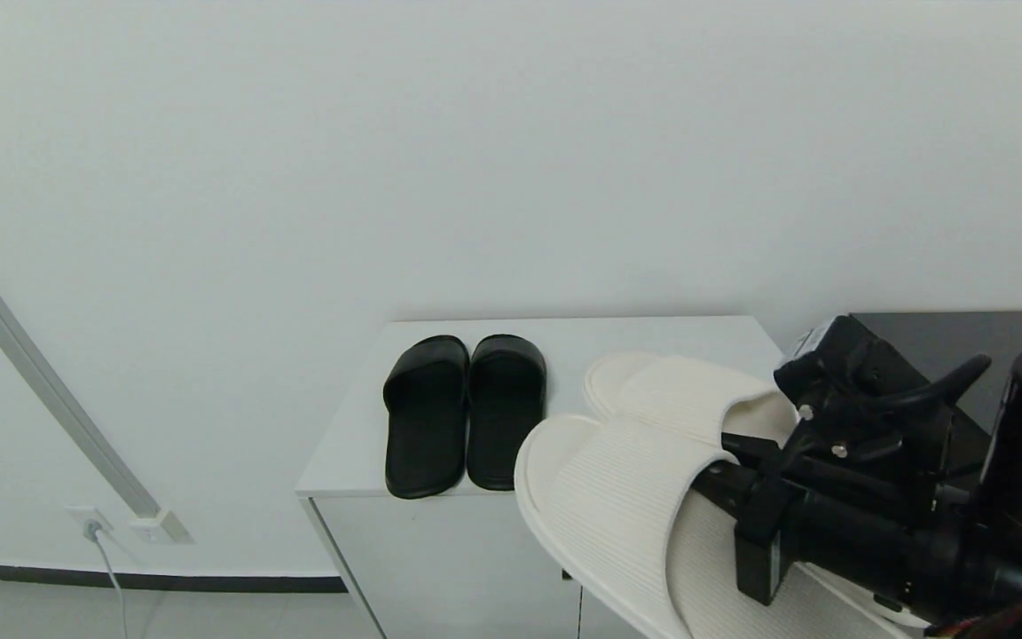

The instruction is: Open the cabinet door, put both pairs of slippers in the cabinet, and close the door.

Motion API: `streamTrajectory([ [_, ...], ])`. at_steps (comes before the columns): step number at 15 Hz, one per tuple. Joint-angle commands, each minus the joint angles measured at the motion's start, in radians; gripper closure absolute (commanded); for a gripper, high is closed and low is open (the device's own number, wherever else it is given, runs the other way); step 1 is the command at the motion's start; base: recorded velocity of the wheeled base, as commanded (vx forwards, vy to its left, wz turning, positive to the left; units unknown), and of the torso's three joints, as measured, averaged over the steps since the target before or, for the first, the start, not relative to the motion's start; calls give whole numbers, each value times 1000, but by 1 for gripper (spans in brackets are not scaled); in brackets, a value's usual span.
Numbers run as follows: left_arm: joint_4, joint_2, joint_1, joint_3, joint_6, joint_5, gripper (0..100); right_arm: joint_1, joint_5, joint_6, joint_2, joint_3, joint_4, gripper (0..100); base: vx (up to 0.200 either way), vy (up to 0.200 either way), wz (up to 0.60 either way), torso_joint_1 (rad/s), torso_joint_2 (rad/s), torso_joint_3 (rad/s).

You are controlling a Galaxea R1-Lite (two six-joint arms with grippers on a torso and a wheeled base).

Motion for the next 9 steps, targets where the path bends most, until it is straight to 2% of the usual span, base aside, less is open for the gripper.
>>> streamTrajectory([
  [1,0,2,0,0,0,-2,100,-3,-5,1,94,4,-55,100,-200,0,0,2,-2,7],
  [7,0,2,0,0,0,-2,100,-19,-5,2,102,1,-54,100,-200,0,0,2,1,4],
  [9,0,2,0,0,0,-2,100,-28,-5,4,108,0,-54,100,0,0,0,0,0,0],
])
